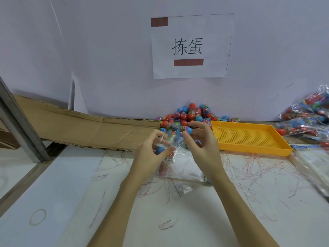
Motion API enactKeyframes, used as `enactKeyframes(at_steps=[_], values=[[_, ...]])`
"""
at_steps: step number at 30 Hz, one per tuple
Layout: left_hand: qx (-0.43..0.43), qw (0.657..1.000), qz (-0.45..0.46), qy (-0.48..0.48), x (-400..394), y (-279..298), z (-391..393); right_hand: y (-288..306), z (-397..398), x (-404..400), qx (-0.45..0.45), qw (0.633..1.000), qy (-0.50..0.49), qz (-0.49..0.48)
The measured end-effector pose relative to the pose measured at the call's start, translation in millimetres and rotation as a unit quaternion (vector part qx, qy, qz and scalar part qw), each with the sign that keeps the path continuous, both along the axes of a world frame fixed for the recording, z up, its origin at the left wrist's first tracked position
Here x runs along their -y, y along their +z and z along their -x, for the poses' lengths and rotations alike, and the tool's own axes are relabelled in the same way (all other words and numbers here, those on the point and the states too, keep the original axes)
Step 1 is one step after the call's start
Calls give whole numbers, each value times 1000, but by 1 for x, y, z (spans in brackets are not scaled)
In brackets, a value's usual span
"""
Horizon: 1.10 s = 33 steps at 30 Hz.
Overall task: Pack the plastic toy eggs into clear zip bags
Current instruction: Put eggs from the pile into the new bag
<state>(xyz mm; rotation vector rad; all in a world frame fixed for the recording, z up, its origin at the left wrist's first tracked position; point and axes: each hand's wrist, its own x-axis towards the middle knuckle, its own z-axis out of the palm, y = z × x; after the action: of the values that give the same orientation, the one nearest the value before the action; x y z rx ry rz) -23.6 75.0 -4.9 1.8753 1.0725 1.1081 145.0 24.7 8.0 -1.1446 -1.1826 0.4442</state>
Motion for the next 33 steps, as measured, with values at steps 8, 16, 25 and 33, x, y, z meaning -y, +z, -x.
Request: enactKeyframes(at_steps=[8, 16, 25, 33], values=[[-34, 999, -11, 5, 3, 2, -2, -7, 1, -1, 164, 986, -7, 20], [-52, 998, -34, 1, 5, 2, -3, -8, 6, -2, 147, 989, -25, 19], [-52, 997, -56, 16, 5, 1, -3, -9, 4, -2, 243, 964, -111, -8], [-49, 996, -76, 25, 6, 4, -3, -11, 3, -3, 114, 991, -45, 44]])
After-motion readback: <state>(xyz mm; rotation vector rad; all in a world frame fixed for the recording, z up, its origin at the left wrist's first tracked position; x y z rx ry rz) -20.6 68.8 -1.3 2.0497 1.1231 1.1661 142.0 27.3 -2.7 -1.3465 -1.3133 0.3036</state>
